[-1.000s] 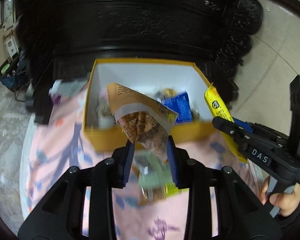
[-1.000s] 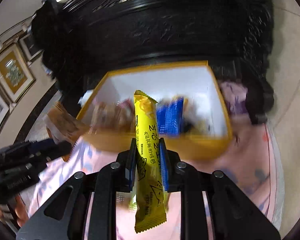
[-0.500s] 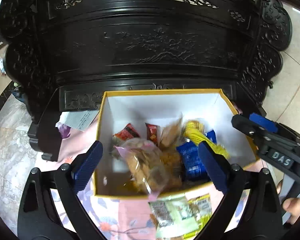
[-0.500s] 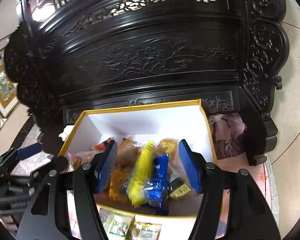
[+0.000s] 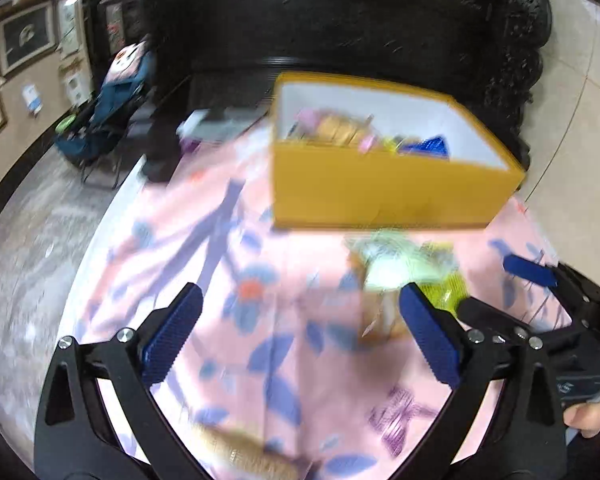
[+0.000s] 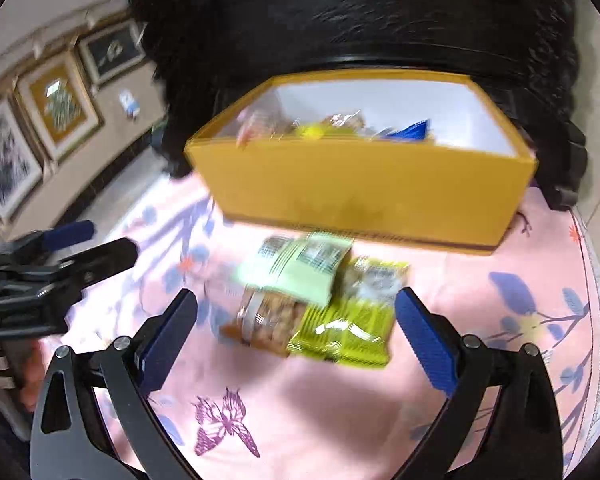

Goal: Organize snacks
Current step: 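Grasp the clear granola bar with the left gripper while the right grasps the pale green bag, then carry both snacks over the yellow box and open both grippers to drop them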

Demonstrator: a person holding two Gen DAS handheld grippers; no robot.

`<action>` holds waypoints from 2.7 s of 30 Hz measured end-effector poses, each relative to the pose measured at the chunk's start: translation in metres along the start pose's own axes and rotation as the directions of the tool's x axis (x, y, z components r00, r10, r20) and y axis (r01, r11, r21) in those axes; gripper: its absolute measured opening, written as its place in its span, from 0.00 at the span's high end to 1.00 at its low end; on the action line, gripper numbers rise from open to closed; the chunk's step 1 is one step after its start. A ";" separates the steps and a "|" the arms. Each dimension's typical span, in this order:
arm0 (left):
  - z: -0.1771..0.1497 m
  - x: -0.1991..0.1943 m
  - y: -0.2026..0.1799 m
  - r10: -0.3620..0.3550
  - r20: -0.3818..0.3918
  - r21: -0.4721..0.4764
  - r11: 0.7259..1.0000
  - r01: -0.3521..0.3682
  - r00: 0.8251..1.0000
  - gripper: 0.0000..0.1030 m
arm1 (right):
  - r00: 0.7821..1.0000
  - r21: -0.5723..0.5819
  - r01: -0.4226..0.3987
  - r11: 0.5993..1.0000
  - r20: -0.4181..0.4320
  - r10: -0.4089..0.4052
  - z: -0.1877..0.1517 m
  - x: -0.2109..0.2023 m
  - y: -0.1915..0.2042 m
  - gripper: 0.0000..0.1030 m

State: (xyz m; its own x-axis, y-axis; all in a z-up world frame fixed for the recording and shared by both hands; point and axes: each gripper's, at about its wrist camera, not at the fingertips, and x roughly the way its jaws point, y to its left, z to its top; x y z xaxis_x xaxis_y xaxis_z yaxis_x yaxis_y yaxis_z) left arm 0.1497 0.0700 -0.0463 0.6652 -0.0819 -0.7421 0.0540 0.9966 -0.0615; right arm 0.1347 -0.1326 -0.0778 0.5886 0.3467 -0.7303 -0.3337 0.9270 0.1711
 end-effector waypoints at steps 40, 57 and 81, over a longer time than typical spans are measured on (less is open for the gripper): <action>-0.111 0.002 0.050 0.151 -0.232 -0.185 0.963 -0.196 0.961 0.03 | 0.996 0.131 0.020 0.991 0.081 -0.031 -0.065 -0.068 -0.010 0.32; -0.112 0.011 0.039 0.091 -0.194 -0.254 0.957 -0.140 0.977 0.71 | 0.999 0.152 0.006 0.988 0.048 -0.013 -0.115 -0.085 -0.022 0.32; -0.025 -0.024 -0.042 -0.066 -0.050 0.010 0.998 0.067 0.997 0.71 | 0.993 0.147 0.063 0.987 0.088 -0.077 -0.043 -0.076 -0.008 0.32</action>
State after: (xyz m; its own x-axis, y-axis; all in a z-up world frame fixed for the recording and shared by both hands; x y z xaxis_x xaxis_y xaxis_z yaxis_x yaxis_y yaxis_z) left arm 0.1124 0.0299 -0.0424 0.6220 -0.1479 -0.7689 0.1060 0.9889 -0.1044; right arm 0.0609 -0.1726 -0.0522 0.6752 0.2857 -0.6801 -0.1837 0.9580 0.2201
